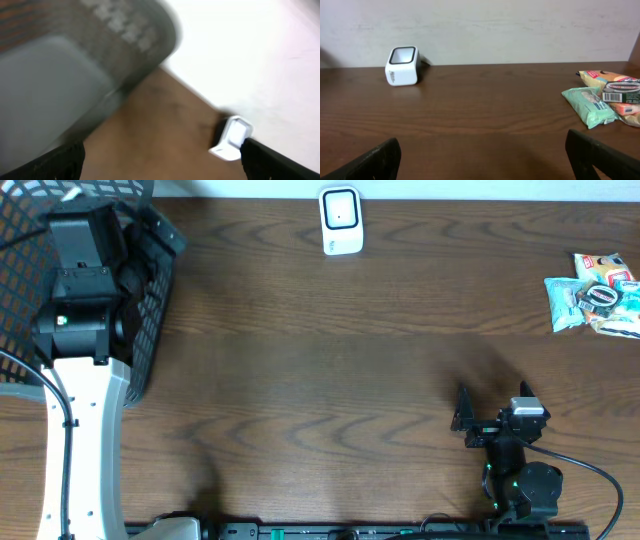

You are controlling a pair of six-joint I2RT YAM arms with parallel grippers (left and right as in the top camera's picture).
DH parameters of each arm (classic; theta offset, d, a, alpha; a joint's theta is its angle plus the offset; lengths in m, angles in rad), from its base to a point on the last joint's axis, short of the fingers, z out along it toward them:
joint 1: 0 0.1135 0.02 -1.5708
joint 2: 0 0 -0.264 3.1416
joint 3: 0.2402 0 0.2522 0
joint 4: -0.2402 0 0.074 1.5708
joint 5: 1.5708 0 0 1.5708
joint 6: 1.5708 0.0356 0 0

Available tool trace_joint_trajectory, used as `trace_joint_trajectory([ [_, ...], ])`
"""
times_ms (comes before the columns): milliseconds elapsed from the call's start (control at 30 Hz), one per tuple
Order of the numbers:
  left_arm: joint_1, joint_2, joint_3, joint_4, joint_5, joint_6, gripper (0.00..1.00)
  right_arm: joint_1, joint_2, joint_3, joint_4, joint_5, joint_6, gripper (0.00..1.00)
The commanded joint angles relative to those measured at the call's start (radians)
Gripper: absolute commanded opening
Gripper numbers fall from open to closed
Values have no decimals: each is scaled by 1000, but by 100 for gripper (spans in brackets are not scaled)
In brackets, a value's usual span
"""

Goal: Scan the item barcode

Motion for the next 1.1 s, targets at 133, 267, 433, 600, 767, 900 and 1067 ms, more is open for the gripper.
trace_joint_trajectory([
  [133,-36,-16,2,206,277,325,98,-4,-7,-3,-2,5,-11,99],
  [267,-55,-48,2,205,274,325,98,-4,-7,-3,-2,5,-11,99],
  [433,-121,-101,-5,187,277,527,98,-4,-6,-3,-2,5,-11,99],
  [600,-177,-181,-84,185,277,711,98,-4,-6,-3,-2,5,-11,99],
  [767,-181,-307,-242,186,299,705,98,-4,-6,-3,-2,5,-11,99],
  [900,-181,-442,-372,178,384,694,98,-4,-6,-3,-2,5,-11,99],
  [1067,-181,-634,-532,177,416,694,98,-4,-6,-3,-2,5,-11,99],
])
